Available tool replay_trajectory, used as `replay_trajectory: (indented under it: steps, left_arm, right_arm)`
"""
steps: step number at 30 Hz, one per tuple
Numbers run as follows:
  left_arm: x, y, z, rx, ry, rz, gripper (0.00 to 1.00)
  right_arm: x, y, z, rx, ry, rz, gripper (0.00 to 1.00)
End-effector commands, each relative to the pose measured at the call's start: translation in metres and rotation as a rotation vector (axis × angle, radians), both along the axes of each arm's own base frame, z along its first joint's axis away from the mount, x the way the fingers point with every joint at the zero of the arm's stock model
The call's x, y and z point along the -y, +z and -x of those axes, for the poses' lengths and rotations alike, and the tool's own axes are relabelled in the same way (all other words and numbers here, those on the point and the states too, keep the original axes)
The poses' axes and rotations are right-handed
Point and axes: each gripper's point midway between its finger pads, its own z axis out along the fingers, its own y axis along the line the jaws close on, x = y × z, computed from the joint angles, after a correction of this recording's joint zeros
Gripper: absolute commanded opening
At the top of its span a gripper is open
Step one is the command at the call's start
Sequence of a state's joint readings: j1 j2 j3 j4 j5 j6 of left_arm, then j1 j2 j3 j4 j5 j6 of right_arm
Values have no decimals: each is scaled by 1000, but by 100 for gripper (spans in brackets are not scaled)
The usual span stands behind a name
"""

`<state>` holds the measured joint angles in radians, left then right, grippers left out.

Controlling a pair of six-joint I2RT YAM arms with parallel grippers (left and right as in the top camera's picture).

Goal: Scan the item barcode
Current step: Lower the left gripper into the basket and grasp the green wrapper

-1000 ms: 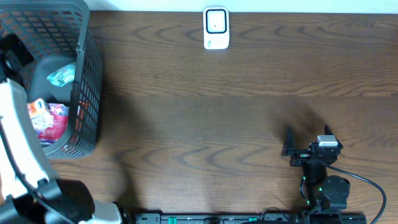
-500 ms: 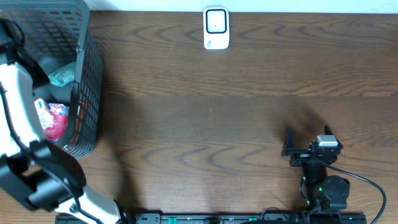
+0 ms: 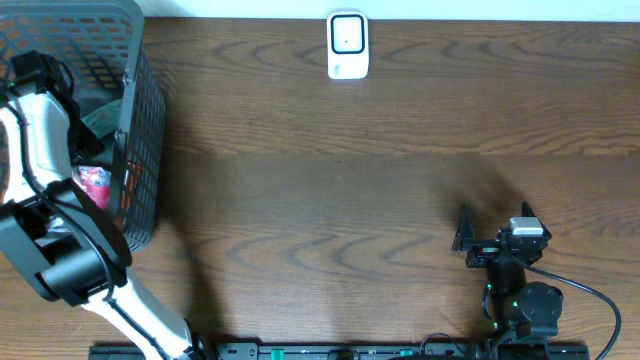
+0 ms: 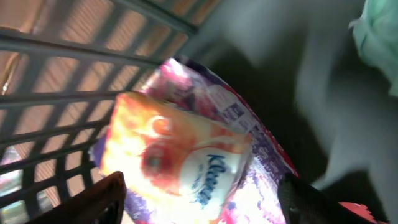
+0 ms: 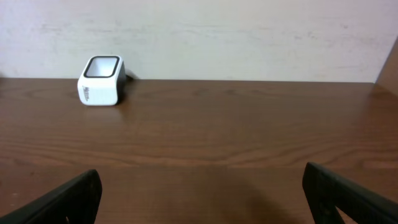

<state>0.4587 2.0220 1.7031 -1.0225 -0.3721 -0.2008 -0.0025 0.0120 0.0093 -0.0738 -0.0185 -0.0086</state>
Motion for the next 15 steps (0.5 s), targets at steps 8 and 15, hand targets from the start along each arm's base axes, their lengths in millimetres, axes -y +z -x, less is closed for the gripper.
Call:
replay_trajectory:
  steps: [8,15]
  left_arm:
    - [-8,-19,7,-97,-37,-40,58]
    - [-5,-18,10,-109,-41,-33,7]
  right_arm:
    - [0,-1,0,1,0,8,99]
    - [0,-1,0,1,-1,8,99]
